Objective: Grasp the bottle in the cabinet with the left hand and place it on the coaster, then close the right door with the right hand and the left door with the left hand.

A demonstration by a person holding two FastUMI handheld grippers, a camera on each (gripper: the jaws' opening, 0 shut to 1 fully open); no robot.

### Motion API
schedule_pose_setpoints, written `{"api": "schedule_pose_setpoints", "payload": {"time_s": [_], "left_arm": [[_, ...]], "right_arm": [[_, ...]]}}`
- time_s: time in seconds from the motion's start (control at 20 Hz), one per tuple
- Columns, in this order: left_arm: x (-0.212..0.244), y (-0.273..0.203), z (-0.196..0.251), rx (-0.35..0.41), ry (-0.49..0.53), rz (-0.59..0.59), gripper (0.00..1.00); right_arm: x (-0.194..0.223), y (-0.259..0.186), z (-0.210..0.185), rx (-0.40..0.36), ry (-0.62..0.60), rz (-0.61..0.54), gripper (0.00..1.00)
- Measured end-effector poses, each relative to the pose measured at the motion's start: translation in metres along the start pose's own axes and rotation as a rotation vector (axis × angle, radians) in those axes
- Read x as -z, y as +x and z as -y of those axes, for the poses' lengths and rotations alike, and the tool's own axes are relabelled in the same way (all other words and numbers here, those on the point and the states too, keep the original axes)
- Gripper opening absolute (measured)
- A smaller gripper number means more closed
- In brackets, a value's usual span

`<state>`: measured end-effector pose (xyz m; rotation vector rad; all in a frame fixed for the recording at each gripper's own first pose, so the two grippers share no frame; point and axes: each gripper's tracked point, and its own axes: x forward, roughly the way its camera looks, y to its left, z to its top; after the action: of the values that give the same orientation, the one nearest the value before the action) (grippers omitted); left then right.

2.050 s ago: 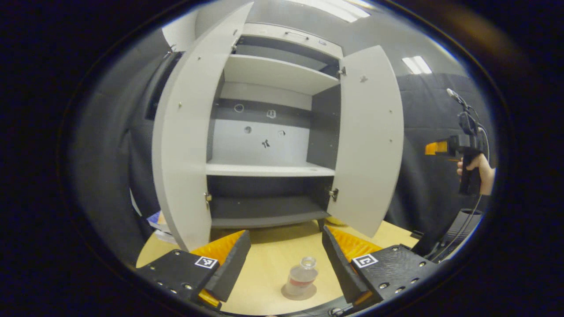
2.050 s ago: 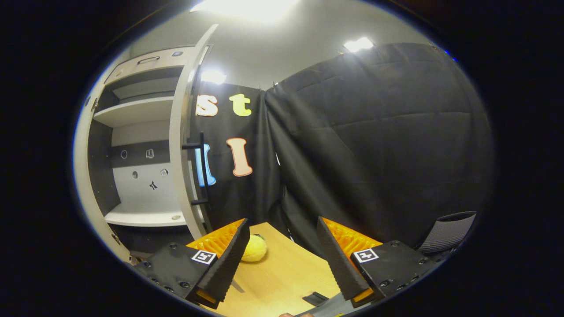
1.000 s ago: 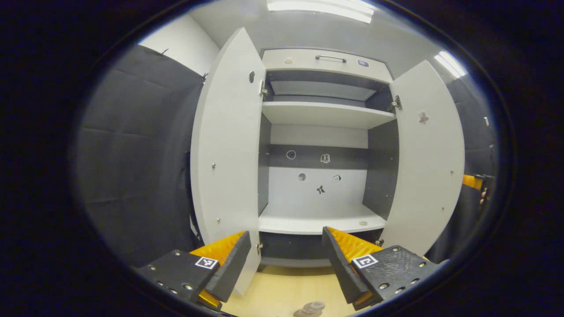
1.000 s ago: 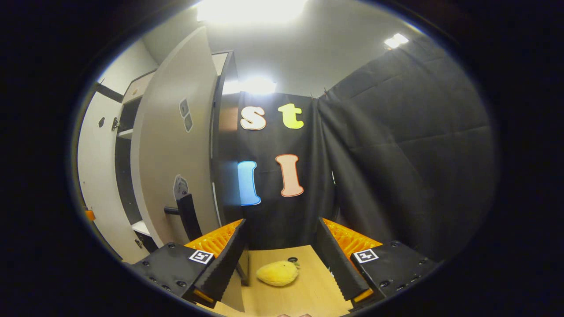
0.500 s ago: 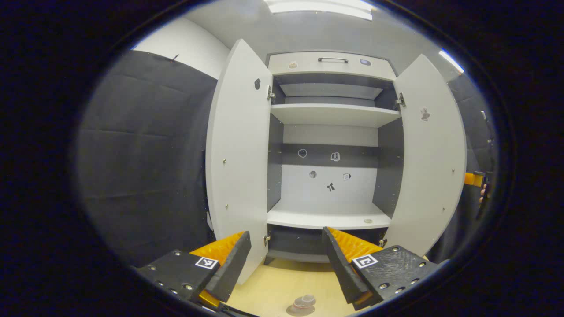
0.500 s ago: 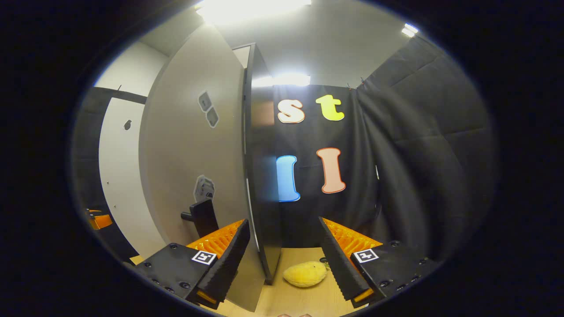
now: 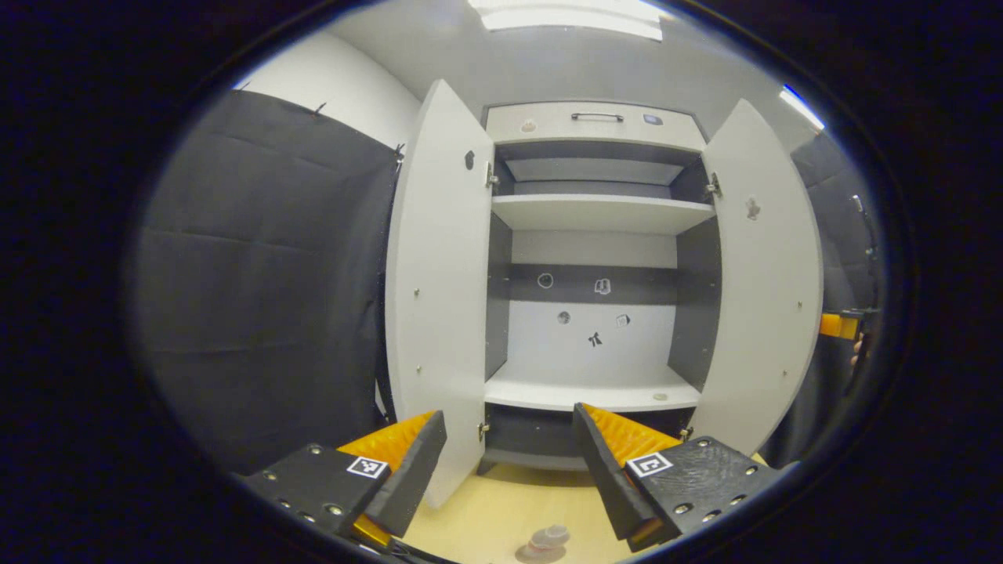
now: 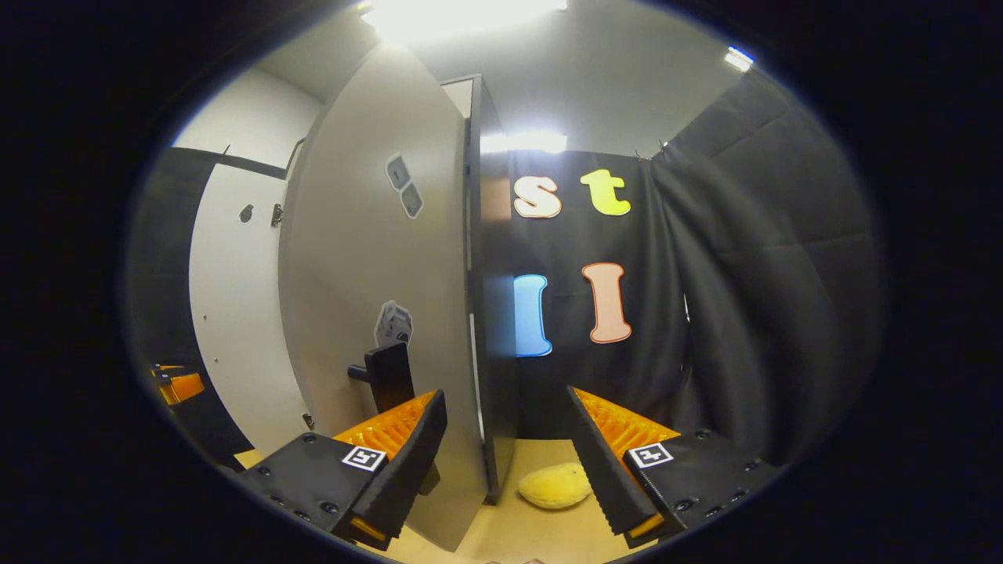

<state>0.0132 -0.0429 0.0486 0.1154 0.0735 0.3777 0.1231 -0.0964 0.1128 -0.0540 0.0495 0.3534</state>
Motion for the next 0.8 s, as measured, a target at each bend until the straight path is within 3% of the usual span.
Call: {"api": "schedule_pose_setpoints", "payload": {"time_s": [0.15,0.25,0.3,0.4,0.45,0.65,0.7,0.8], "left_arm": [[0.001,0.01,-0.003,0.041,-0.011,-0.001,0.94],[0.003,0.015,-0.01,0.061,-0.013,-0.01,0.94],[0.004,0.016,-0.013,0.075,-0.016,-0.014,1.0],[0.008,0.016,-0.021,0.092,-0.021,-0.021,1.0],[0.009,0.016,-0.025,0.093,-0.022,-0.023,1.0],[0.02,0.014,-0.049,0.062,0.021,-0.036,1.0],[0.021,0.012,-0.053,0.061,0.023,-0.037,1.0],[0.022,0.009,-0.06,0.077,0.011,-0.039,0.94]], "right_arm": [[0.002,0.001,-0.021,0.005,0.01,-0.002,0.92],[0.004,0.004,-0.037,0.004,0.014,-0.002,0.96],[0.005,0.006,-0.045,0.003,0.028,-0.006,0.92],[0.008,0.012,-0.061,-0.005,0.058,-0.017,0.92],[0.009,0.015,-0.07,-0.01,0.065,-0.018,0.96],[0.01,0.034,-0.11,-0.04,0.033,-0.029,0.92],[0.011,0.038,-0.123,-0.053,0.017,-0.037,0.96],[0.013,0.044,-0.138,-0.036,-0.005,-0.039,0.97]]}}
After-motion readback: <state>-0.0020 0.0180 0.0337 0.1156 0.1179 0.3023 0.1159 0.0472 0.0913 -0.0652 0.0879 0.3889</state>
